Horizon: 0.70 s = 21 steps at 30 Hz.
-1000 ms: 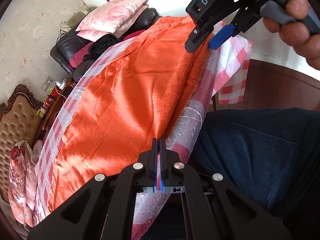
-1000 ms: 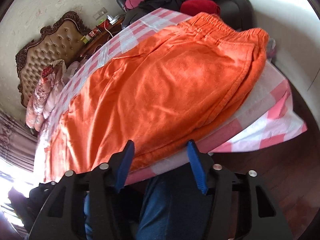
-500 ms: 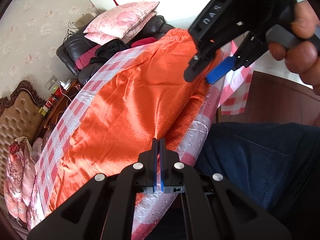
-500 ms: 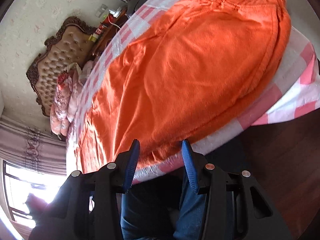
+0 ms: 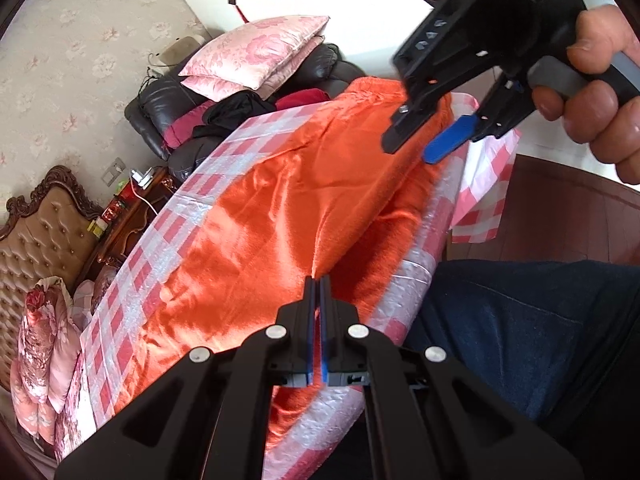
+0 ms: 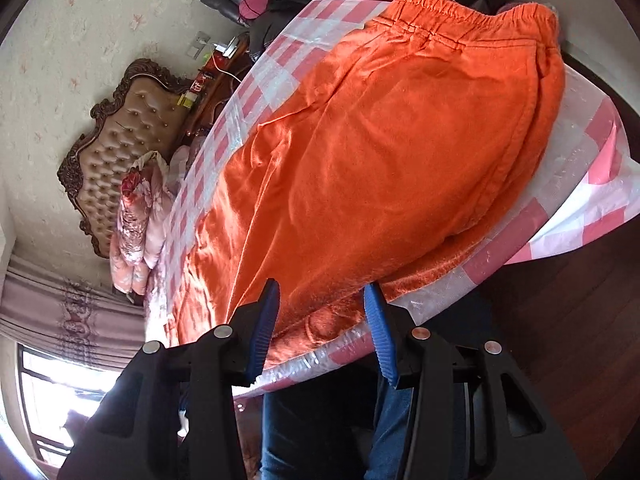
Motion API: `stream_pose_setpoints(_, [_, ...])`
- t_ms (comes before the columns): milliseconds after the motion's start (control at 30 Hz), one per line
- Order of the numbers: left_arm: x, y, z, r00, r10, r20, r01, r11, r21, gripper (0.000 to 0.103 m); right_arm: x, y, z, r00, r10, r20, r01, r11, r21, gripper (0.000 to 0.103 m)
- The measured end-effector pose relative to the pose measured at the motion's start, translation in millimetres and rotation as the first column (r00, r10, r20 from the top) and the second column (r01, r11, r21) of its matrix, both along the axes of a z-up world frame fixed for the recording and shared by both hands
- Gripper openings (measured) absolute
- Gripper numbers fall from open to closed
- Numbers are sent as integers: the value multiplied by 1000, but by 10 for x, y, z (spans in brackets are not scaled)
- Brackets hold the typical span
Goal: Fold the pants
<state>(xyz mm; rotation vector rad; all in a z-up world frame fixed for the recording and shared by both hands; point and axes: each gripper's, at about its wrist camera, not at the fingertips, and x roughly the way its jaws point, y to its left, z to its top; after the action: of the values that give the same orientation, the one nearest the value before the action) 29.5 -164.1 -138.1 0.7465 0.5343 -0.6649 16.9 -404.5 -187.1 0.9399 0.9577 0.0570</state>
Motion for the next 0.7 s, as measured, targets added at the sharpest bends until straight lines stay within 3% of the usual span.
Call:
stream_pose_setpoints(167, [-2, 9, 65, 1000, 2, -1, -2, 1000, -16, 1, 43, -14, 16, 1000, 13, 0, -13, 1000, -7, 45])
stream_pose_setpoints(267, [-1, 0, 67, 1000, 5, 5, -5, 1000, -7, 1, 45, -4, -122, 999, 11, -37, -8, 998, 60, 45])
stream_pose_setpoints(400, [-10, -5, 85, 1000, -3, 6, 3, 1000, -12, 1, 39, -19, -99, 1000, -3, -6, 3, 999, 38, 43])
stream_pose_setpoints(433, [-13, -11, 76, 1000, -5, 4, 5, 1000, -9, 1, 51, -42, -76, 1000, -16, 9, 16, 1000, 20, 39])
stream_pose_setpoints(467, [-12, -13, 56, 1000, -7, 2, 7, 1000, -5, 1, 59, -61, -48, 999, -28, 16, 28, 1000, -8, 17])
stream_pose_setpoints(500, [-22, -17, 39, 1000, -12, 0, 12, 1000, 3, 1, 55, -74, -10, 999, -29, 23, 30, 999, -30, 9])
stream_pose_setpoints(600, [-54, -44, -18, 999, -26, -18, 27, 1000, 9, 1, 37, -13, 152, 999, 18, 26, -14, 987, -159, 6])
stream_pose_setpoints(700, [-52, -89, -188, 996, -45, -71, 47, 998, 33, 2, 9, 11, 94, 999, 27, -33, -34, 977, -213, 6])
